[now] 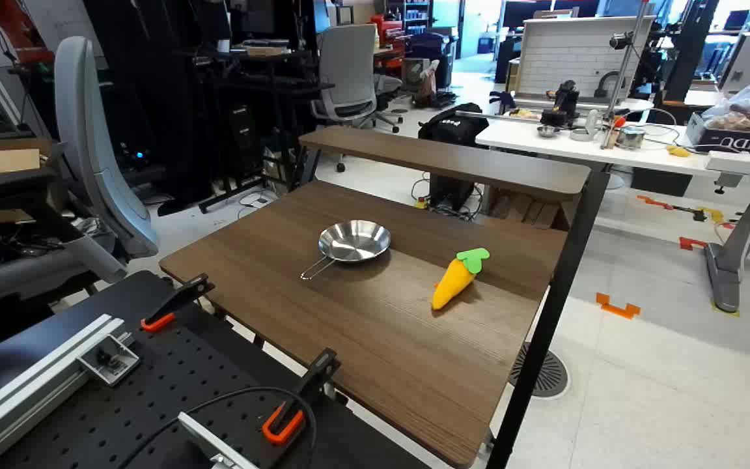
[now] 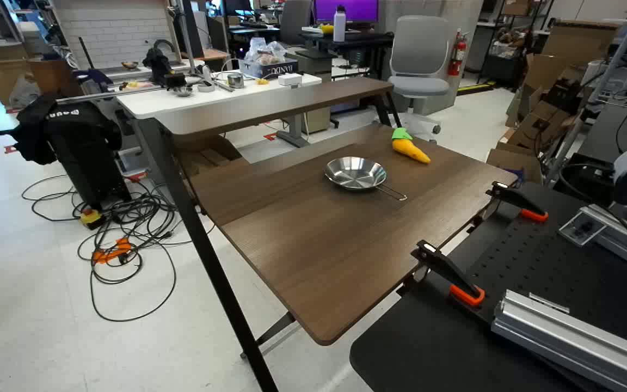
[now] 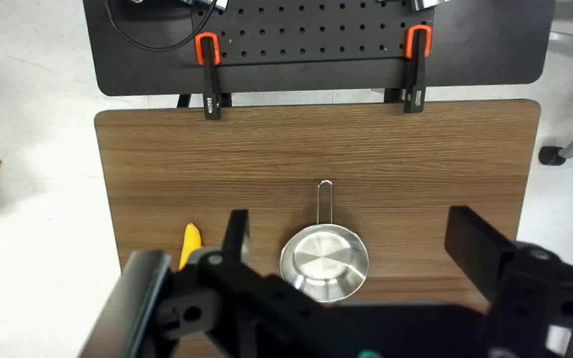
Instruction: Put the carrot plushie on the pan
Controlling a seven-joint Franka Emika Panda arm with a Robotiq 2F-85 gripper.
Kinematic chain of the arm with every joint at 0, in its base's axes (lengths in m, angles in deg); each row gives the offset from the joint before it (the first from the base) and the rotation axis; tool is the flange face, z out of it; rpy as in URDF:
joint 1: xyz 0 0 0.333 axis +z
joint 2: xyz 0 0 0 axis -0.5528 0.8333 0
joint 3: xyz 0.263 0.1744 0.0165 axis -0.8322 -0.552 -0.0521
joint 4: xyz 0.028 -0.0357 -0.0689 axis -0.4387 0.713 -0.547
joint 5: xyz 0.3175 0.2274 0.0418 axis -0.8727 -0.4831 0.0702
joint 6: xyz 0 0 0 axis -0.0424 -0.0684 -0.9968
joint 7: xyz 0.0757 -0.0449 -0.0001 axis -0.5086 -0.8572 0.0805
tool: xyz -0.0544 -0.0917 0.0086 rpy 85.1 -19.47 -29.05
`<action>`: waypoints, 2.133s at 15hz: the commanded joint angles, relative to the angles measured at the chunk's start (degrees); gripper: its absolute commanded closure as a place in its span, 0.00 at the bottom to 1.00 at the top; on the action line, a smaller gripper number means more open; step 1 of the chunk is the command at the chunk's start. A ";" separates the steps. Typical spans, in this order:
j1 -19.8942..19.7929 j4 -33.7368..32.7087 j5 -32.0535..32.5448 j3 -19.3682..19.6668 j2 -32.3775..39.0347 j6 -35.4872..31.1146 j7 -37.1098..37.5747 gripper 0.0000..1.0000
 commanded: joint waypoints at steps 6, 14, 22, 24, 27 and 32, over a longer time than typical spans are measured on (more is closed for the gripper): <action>-0.29 0.43 0.36 0.06 0.54 -0.97 -0.17 0.00; -2.19 1.51 1.66 1.65 5.92 -5.56 -0.46 0.00; -6.23 -1.49 3.44 5.02 22.04 -14.74 -0.71 0.00; -6.71 -3.35 3.82 5.53 26.25 -16.80 -0.66 0.00; -7.16 -7.20 4.64 6.15 32.34 -19.14 -0.61 0.00; -7.39 -14.23 5.09 7.14 41.29 -21.85 -0.93 0.00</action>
